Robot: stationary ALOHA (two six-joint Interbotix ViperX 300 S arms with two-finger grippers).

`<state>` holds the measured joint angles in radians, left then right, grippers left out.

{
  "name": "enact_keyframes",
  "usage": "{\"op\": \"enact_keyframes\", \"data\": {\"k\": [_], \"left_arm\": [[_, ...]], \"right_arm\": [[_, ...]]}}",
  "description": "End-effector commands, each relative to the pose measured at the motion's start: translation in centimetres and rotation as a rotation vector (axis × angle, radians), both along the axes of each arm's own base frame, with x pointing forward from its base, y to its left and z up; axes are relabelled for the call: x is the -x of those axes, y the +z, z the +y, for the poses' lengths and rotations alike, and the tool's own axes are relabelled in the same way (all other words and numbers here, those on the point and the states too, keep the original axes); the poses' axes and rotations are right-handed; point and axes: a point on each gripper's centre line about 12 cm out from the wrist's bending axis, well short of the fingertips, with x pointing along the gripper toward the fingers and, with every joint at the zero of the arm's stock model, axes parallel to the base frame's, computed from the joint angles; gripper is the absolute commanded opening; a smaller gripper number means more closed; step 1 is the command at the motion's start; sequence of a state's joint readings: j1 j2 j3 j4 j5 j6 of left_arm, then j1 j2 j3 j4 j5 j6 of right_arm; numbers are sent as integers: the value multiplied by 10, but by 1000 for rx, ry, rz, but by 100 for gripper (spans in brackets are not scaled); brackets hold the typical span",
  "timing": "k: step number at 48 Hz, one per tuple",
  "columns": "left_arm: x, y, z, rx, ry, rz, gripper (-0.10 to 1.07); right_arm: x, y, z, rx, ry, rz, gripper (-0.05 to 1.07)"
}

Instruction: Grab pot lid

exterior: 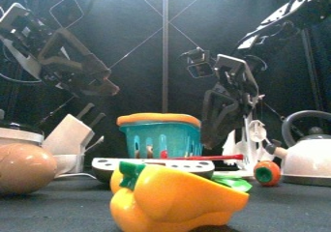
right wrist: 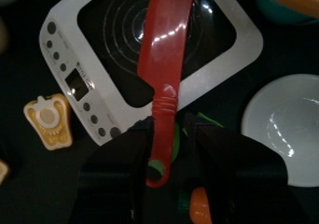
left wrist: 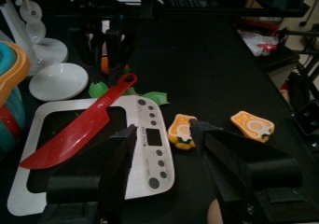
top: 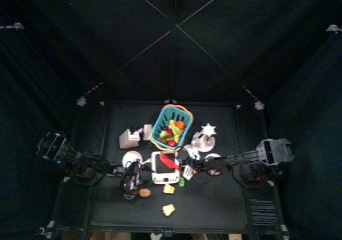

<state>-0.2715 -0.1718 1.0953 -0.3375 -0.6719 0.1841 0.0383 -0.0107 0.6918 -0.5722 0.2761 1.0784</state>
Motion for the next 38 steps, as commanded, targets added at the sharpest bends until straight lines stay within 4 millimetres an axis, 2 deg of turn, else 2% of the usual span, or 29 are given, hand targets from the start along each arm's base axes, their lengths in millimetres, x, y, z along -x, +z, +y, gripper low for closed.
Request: {"op": "enact_keyframes", "data": {"k": [1,9,17,26,38], "left_arm": [[-3,5,0,5,4,-18,86],[-2,5,0,7,4,-15,86],[7,7,-2,32,-10,25,86],[27,16,-22,114,-99,205,86],[49,25,-30,163,-175,373,86]], "right_arm": [[-7,20,1,20,7,-44,73],[-9,36,18,80,82,-64,73],[-16,45,36,150,167,-86,73],[-15,44,39,171,183,-74,73],[-6,34,44,144,177,-44,72]]}}
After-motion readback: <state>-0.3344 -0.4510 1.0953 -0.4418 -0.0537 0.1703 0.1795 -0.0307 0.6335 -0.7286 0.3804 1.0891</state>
